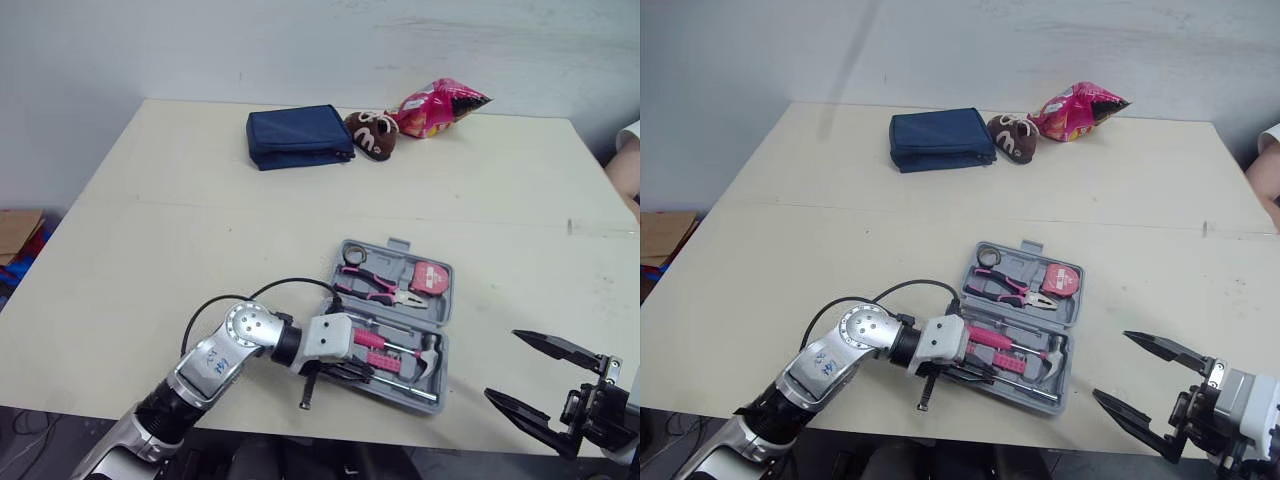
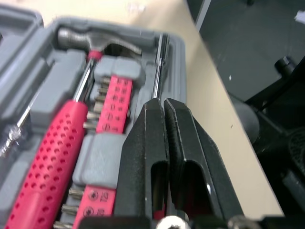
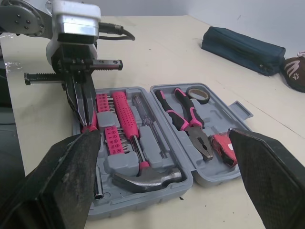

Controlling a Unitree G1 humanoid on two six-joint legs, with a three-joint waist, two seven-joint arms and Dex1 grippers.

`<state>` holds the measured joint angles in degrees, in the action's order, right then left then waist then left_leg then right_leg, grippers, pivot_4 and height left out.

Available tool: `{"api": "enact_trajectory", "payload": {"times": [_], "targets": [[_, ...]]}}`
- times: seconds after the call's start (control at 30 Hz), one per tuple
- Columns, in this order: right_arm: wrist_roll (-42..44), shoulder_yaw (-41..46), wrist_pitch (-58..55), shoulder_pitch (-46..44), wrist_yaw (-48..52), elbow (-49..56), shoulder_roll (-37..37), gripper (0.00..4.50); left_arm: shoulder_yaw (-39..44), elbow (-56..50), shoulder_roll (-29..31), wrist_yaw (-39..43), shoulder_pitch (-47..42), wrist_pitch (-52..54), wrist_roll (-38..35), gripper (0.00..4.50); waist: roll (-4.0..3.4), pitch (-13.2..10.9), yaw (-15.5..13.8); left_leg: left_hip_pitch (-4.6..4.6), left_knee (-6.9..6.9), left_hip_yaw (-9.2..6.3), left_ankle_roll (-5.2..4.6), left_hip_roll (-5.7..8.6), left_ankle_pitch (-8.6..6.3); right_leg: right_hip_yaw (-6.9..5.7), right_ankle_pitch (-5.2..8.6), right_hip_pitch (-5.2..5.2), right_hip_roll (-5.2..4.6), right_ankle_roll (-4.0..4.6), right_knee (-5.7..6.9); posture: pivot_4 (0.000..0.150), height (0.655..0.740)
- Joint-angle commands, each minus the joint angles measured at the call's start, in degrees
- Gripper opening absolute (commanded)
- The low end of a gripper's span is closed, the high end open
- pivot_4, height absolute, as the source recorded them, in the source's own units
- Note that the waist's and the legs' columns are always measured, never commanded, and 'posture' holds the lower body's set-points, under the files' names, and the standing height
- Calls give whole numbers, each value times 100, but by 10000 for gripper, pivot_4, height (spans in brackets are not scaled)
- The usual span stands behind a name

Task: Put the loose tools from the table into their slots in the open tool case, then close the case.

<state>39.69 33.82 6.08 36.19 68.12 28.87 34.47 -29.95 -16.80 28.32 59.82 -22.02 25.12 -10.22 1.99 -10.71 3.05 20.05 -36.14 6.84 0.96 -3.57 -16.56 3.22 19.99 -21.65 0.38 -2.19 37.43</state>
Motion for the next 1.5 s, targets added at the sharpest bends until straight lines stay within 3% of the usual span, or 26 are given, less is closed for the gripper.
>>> {"api": "enact_trajectory", "payload": {"times": [0.03, 0.37, 0.57, 0.77, 0.9, 0.97, 1.07, 1.3, 1.5], "targets": [[99, 135, 36, 63, 22, 91, 0, 45000, -175, 77, 87, -24, -36, -14, 290, 757, 0, 0, -4, 0, 0, 0, 0, 0, 0, 0, 0, 0, 0, 0, 0, 1500, 7400], [94, 166, 256, 188, 259, -136, -137, 45000, -436, 282, 76, -282, -28, 685, 580, 757, 1, 2, 0, -2, -1, -1, -1, 0, -1, 0, 0, 3, -1, 1, -2, 1500, 7400], [63, 146, 246, 225, 205, -46, -164, 45000, -631, 296, 191, -248, 31, 270, 710, 757, 5, 31, 0, -9, 10, -2, 0, -2, -1, 0, 5, 6, -1, 10, -3, 1500, 7400], [-249, 168, -460, 199, -608, 128, 77, 45000, 895, 98, -6, 236, 410, -1029, -727, 757, 5, 24, 9, 7, 13, -2, 3, -5, -3, -2, 7, -13, -1, 13, -4, 1500, 7400], [-894, -101, -1065, -183, -1257, -69, 450, 45000, 2082, 189, 620, 710, 540, -592, -1690, 757, 2, 22, 25, 17, 11, -1, 6, -5, -2, -4, 7, -34, -1, 14, 0, 1500, 7400], [-1000, -263, -1265, -348, -1339, -193, 544, 45000, 2330, 342, 777, 717, 469, -443, -1833, 757, 2, 21, 22, 14, 13, 2, 8, -6, -1, -4, 7, -38, 1, 15, 1, 1500, 7400], [-1356, -639, -1439, -717, -1475, -576, 691, 36480, 2456, 988, 811, 423, 151, -533, -1456, 0, -10, 21, -47, 24, 11, 1, 5, 1, -1, -4, 6, -68, -4, 11, 0, 1500, 7400], [-2193, -1668, -1517, -1770, -1563, -1697, 921, 735, 1936, 2535, 175, -257, -659, -1021, -349, 0, 3, 14, -134, 48, -3, 12, 5, 5, -10, 0, -9, -88, -4, -14, -1, 1500, 7400], [-2312, -2084, -1299, -2342, -1469, -2090, 816, 735, 1607, 3031, -384, -455, -964, -1129, 59, 0, 11, 13, -100, 55, -7, 24, 28, -3, -13, 2, -5, -95, 1, -18, -4, 1500, 7400]]}}
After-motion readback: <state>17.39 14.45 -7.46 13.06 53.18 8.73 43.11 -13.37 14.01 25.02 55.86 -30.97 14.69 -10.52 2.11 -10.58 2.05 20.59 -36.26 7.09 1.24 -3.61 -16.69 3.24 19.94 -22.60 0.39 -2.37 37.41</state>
